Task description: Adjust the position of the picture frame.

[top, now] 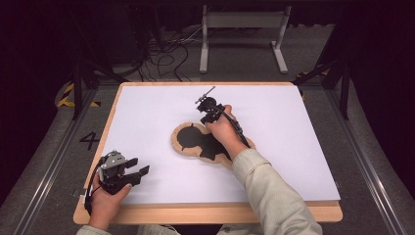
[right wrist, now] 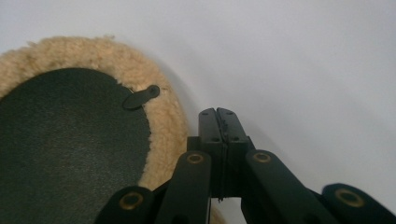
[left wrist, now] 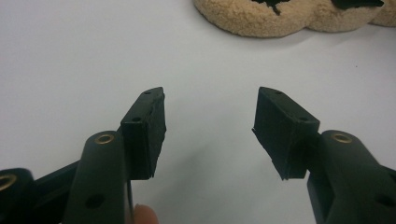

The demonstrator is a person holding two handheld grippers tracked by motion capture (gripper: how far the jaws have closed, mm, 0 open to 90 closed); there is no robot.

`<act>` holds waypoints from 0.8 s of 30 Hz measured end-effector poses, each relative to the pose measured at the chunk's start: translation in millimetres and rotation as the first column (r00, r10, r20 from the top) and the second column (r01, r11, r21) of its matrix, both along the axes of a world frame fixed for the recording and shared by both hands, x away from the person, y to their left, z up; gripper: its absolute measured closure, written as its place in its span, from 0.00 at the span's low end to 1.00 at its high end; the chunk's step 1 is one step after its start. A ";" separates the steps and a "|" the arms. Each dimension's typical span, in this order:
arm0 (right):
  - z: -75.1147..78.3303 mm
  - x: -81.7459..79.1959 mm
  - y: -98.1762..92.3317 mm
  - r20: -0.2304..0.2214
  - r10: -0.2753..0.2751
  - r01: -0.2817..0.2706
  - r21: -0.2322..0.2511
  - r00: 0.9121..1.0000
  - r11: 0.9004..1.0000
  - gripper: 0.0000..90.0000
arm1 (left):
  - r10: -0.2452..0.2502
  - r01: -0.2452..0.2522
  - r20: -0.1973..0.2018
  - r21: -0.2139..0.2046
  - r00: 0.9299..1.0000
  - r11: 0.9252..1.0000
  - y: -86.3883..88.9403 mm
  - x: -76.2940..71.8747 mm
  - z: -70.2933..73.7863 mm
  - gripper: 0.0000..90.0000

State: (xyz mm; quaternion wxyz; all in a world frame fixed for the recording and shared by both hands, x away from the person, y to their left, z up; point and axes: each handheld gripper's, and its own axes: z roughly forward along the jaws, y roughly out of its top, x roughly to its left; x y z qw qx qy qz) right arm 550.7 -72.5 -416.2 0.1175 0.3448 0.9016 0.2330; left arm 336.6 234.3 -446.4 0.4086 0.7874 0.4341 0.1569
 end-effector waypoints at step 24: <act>-9.5 -36.0 28.8 -0.082 0.212 -0.212 0.005 0.974 0.977 1.00 | -0.034 0.033 0.002 0.009 0.999 0.999 -12.7 10.2 0.3 0.49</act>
